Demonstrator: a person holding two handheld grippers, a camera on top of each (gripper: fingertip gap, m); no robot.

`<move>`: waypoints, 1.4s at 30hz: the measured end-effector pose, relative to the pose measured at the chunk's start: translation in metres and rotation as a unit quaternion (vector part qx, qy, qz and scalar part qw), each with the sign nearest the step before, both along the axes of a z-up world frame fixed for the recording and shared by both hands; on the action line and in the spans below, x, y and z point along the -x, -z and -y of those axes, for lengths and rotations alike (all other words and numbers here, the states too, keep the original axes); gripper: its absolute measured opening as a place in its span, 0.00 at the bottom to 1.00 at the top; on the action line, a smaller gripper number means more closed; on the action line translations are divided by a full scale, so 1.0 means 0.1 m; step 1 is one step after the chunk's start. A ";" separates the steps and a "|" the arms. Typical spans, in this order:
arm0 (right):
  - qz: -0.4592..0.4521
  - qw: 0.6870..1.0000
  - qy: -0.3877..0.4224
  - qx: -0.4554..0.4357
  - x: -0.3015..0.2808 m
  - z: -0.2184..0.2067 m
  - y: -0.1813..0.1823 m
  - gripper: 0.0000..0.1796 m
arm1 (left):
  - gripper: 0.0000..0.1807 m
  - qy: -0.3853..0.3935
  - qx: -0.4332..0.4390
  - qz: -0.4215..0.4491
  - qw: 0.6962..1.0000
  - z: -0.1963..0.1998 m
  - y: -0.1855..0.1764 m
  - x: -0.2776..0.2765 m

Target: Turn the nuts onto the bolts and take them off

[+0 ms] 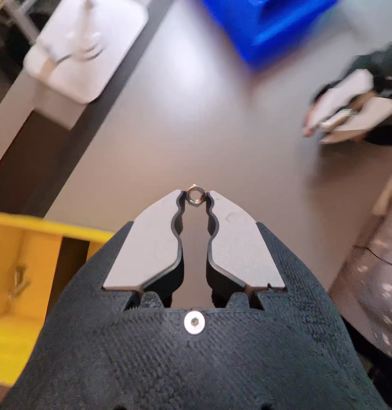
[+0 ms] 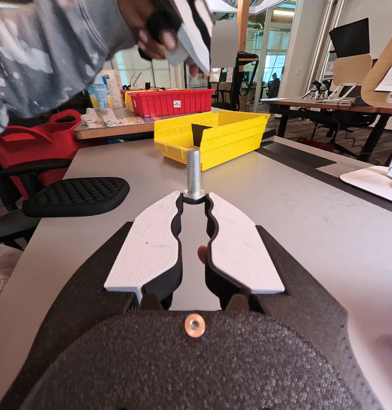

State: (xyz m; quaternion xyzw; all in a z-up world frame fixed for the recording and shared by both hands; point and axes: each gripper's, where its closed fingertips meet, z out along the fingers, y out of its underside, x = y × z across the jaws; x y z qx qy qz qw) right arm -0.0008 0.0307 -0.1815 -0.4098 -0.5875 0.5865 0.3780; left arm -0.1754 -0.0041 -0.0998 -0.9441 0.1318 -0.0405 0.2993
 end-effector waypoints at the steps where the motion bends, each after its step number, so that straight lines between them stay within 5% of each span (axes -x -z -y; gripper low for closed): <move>1: 0.000 1.000 0.001 -0.003 0.00 0.00 0.00 0.10 | 0.10 0.041 0.004 0.000 0.999 -0.04 -0.05 -0.27; 7: 0.001 1.000 0.006 -0.015 0.01 0.02 0.04 0.10 | 0.11 0.208 0.056 -0.009 0.977 -0.18 0.07 -1.42; 11: -0.003 1.000 0.005 -0.018 0.00 0.03 0.03 0.10 | 0.11 0.250 0.082 -0.003 0.965 -0.26 0.26 -1.76; 42: 0.020 1.000 -0.004 -0.014 0.01 0.08 0.10 0.10 | 0.12 0.273 0.092 -0.023 0.957 -0.38 0.58 -1.93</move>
